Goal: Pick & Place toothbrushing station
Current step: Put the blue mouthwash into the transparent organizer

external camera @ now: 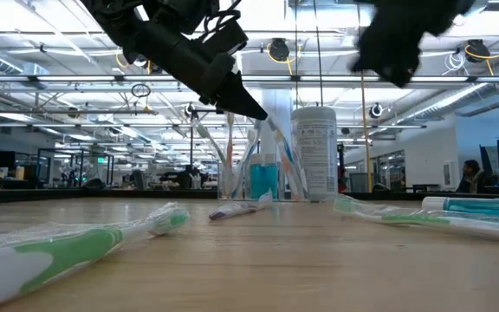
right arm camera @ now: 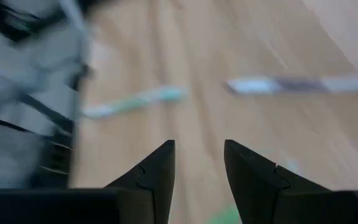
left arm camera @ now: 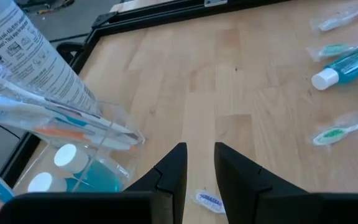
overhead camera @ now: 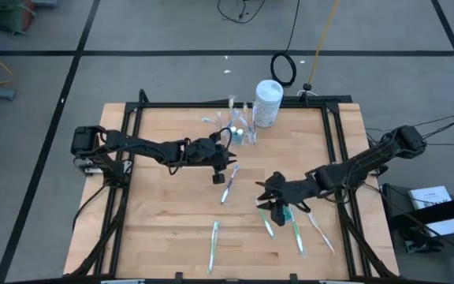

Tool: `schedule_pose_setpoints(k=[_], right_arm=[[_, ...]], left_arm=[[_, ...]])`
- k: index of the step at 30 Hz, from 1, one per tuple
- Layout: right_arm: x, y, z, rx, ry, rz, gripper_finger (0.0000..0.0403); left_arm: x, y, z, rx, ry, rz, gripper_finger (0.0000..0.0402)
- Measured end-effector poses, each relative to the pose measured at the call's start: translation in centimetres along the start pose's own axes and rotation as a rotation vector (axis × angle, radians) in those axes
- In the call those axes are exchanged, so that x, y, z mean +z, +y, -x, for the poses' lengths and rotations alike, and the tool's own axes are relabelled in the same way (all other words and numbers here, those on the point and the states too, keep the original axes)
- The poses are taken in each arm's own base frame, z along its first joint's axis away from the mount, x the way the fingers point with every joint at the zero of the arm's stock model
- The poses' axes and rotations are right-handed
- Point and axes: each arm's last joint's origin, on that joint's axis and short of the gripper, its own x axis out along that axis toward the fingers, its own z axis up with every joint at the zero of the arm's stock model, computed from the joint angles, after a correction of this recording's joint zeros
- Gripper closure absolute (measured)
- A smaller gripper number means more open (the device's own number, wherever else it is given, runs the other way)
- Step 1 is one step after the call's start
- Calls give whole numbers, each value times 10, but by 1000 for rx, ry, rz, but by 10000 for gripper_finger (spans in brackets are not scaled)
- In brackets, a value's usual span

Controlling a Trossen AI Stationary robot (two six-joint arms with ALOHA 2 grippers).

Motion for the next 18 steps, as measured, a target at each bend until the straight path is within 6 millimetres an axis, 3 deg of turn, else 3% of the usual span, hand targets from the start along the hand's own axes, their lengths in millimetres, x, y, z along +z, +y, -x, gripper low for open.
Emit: schedule_pose_setpoints(k=[7,18], right_arm=[[-23,-23,4,-236,226,-116,276],[-57,-43,-4,-253,337,-319,242]], left_arm=[[0,1,0,2,0,-6,314],[-2,10,-1,27,5,-5,314]])
